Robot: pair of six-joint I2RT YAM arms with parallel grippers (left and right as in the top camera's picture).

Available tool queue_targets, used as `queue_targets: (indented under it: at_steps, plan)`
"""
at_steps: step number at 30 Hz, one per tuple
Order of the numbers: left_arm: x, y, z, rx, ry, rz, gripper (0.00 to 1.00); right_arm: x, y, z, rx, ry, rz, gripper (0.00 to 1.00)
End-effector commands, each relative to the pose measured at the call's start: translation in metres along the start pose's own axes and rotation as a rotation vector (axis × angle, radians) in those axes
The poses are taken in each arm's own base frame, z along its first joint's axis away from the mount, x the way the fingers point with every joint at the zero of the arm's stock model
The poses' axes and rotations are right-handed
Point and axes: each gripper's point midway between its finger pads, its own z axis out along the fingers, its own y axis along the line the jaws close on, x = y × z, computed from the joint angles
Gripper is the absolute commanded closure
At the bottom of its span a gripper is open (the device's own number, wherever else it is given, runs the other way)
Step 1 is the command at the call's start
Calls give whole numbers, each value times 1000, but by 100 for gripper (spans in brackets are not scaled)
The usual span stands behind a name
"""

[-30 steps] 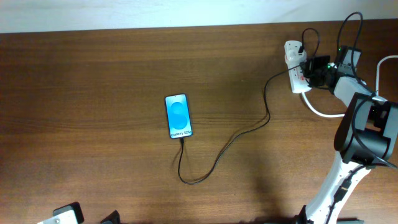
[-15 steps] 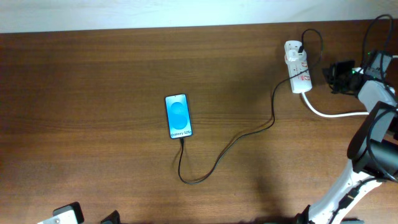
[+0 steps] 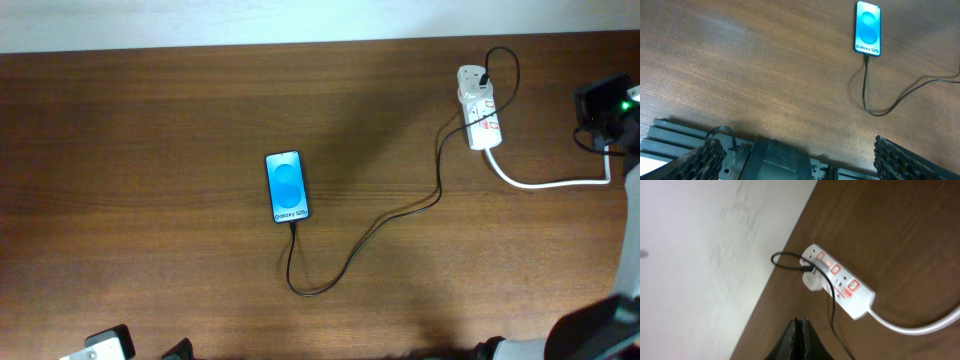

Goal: Plug charger to phone and switch on socket
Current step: 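Lift the right gripper off the power strip and pull it back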

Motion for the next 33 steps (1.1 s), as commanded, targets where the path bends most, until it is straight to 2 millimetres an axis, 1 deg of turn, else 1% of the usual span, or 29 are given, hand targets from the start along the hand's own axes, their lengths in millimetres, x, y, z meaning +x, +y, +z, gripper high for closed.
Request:
queue_targets:
  at_steps: [1,2,5,6,8,9,10,11,14,16,17,19,22,23,24,25,26,28,31,33]
  plan:
    - [0,2,0,-10,-8,7,1,5,14,-42,-12,-45,-175,96]
    - [0,2,0,-10,-9,7,1,9,19,-57,-19,-54,-210,96]
    - [0,2,0,-10,-8,7,1,22,30,-98,-45,-86,-241,96]
    - [0,2,0,-10,-8,7,1,30,37,-119,-66,-105,-290,96]
    - [0,2,0,-10,-8,7,1,43,41,-148,-76,-127,-367,96]
    - [0,2,0,-10,-8,7,1,53,41,-165,-81,-140,-409,96]
    - [0,2,0,-10,-8,7,1,61,41,-177,-82,-146,-438,96]
    - [0,2,0,-10,-8,7,1,67,40,-186,-84,-150,-444,96]
    - [0,2,0,-10,-8,7,1,93,39,-226,-111,-188,-463,96]
    - [0,2,0,-10,-8,7,1,114,32,-249,-119,-196,-468,96]
    - [0,2,0,-10,-8,7,1,121,29,-254,-117,-193,-466,93]
    - [0,2,0,-10,-8,7,1,146,14,-269,-98,-164,-452,80]
    - [0,2,0,-10,-8,7,0,172,-8,-275,-49,-92,-417,48]
    - [0,2,0,-10,-8,7,1,180,-18,-274,-17,-52,-395,30]
    - [0,2,0,-10,-8,7,1,186,-25,-273,4,-24,-381,23]
    - [0,2,0,-10,-8,7,1,193,-31,-273,26,9,-365,9]
    - [0,2,0,-10,-8,7,1,200,-38,-274,47,41,-349,2]
    - [0,2,0,-10,-8,7,1,201,-45,-274,84,45,-341,2]
    - [0,2,0,-10,-8,7,1,198,-50,-275,112,32,-341,2]
    - [0,2,0,-10,-8,7,0,201,-52,-275,120,44,-335,2]
